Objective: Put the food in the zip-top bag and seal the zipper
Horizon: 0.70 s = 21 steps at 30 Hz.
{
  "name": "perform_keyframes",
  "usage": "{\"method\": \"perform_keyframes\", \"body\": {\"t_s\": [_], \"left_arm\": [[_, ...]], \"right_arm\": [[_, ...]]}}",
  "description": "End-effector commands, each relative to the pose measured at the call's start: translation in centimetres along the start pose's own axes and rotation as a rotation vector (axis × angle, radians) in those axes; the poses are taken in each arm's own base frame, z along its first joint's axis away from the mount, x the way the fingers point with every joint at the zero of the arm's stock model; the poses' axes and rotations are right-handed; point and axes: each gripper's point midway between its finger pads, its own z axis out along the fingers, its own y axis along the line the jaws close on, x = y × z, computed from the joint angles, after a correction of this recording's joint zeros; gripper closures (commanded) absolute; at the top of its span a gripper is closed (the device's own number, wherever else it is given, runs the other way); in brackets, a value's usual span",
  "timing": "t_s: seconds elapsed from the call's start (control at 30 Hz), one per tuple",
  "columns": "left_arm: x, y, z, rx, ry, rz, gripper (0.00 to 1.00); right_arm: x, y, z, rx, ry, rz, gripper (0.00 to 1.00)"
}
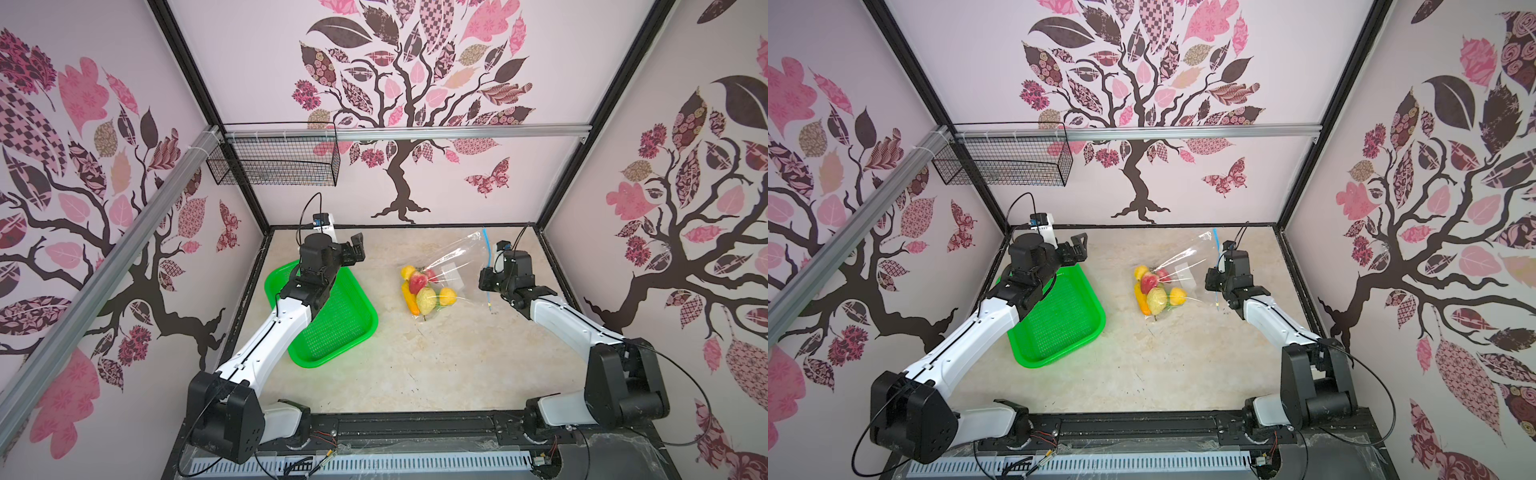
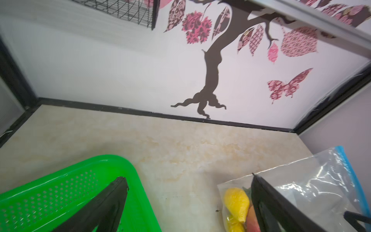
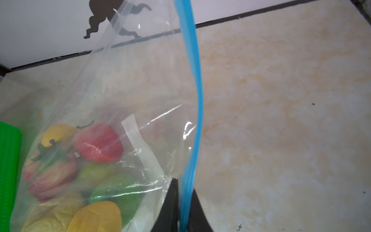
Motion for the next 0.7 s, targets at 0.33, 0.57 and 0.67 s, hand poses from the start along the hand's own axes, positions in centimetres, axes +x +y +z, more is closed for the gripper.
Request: {"method": "perform_keyframes", "body": {"t_s": [0.33,0.57,0.67], "left_arm": [[4.8,11.4,-3.5,-0.312,0.108,0.114,0.02],[8.0,13.7,-1.6,-0.221,0.052,0.050,0.02],[9.4,14.5,-0.7,-0.241,0.097,0.066,0.02]], "right_arm": [[-3.0,-7.3,-1.4,0.317,-0.213,0.005,0.00],[-1.0,-8.8,-0.3,0.338,-0.286,-0.059,0.00],[-0.8,-8.9,-1.0,0.333,-0.371,-0.080,0.01]]}}
